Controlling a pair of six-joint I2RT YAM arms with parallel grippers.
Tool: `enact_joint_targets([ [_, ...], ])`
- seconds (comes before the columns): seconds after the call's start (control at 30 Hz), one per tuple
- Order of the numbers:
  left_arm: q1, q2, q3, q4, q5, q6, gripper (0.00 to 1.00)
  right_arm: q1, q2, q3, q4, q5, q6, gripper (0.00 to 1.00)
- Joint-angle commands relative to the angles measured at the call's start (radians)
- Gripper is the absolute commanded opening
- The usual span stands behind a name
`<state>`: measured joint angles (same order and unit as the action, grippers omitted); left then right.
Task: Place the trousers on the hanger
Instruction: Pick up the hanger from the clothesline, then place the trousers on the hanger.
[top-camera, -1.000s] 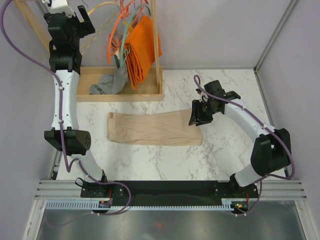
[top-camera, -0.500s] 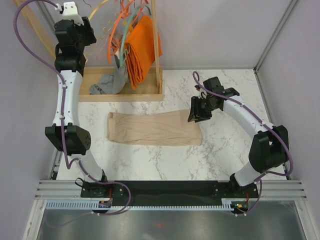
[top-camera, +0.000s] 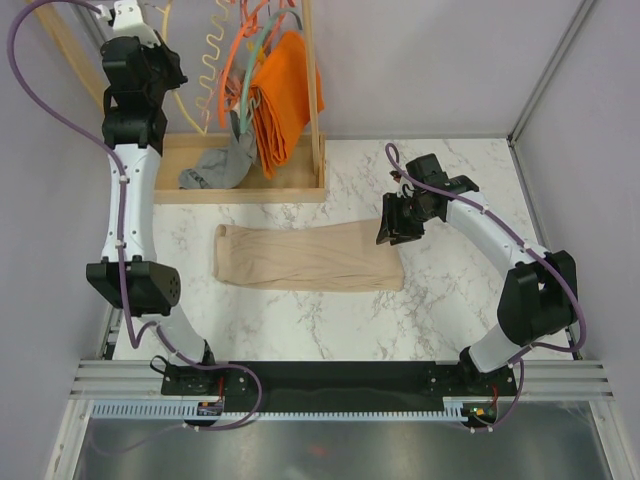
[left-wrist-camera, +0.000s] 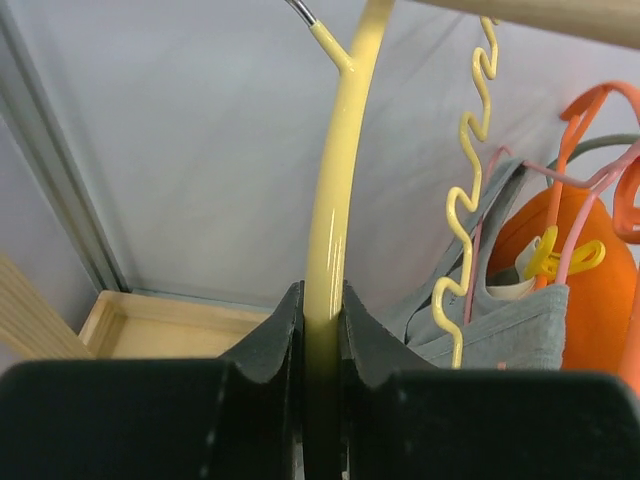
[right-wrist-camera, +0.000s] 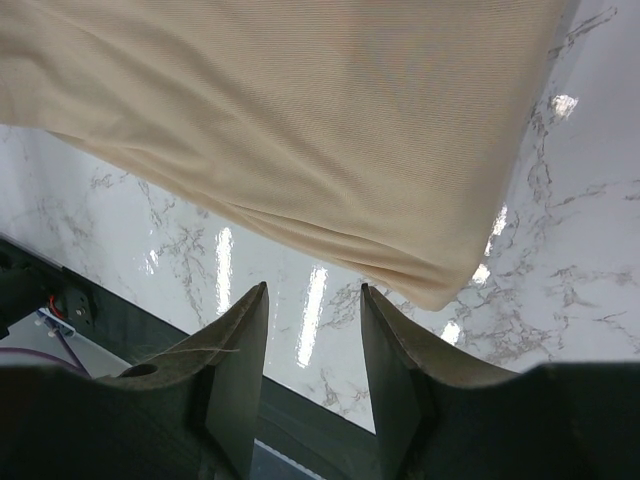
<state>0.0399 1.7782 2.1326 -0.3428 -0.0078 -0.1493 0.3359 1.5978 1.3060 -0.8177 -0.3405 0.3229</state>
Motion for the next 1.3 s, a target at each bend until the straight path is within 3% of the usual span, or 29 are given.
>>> enact_joint_targets([
  [0.0, 0.009, -0.121, 0.047, 0.048, -0.084, -0.105, 0.02, 0.003, -0.044, 0.019, 0.002, 0.006, 0.011, 0.49],
  [0.4, 0.005, -0.319, -0.158, -0.013, -0.146, -0.177, 0.02, 0.002, -0.041, 0.004, 0.000, -0.031, 0.016, 0.49],
  [0.53, -0.005, -0.382, -0.253, -0.111, -0.318, -0.209, 0.02, 0.002, -0.010, 0.030, 0.000, -0.045, 0.022, 0.49],
  [0.73, -0.011, -0.617, -0.543, -0.252, -0.652, -0.275, 0.02, 0.031, 0.027, 0.053, -0.008, -0.065, 0.025, 0.50],
  [0.8, -0.011, -0.702, -0.611, -0.336, -0.690, -0.331, 0.02, 0.058, 0.037, 0.053, -0.006, -0.066, 0.019, 0.50],
  [0.9, -0.015, -0.820, -0.747, -0.396, -0.603, -0.381, 0.02, 0.100, 0.060, 0.067, -0.003, -0.091, 0.018, 0.51],
  [1.0, -0.014, -0.936, -0.925, -0.478, -0.390, -0.446, 0.02, 0.142, 0.080, 0.119, 0.006, -0.127, 0.013, 0.52],
  [1.13, -0.015, -1.087, -1.170, -0.417, 0.115, -0.505, 0.02, 0.169, 0.100, 0.156, 0.054, -0.196, 0.063, 0.57],
  [1.27, -0.017, -1.249, -1.326, -0.397, 0.291, -0.604, 0.02, 0.181, 0.117, 0.135, 0.262, -0.334, 0.267, 0.59],
])
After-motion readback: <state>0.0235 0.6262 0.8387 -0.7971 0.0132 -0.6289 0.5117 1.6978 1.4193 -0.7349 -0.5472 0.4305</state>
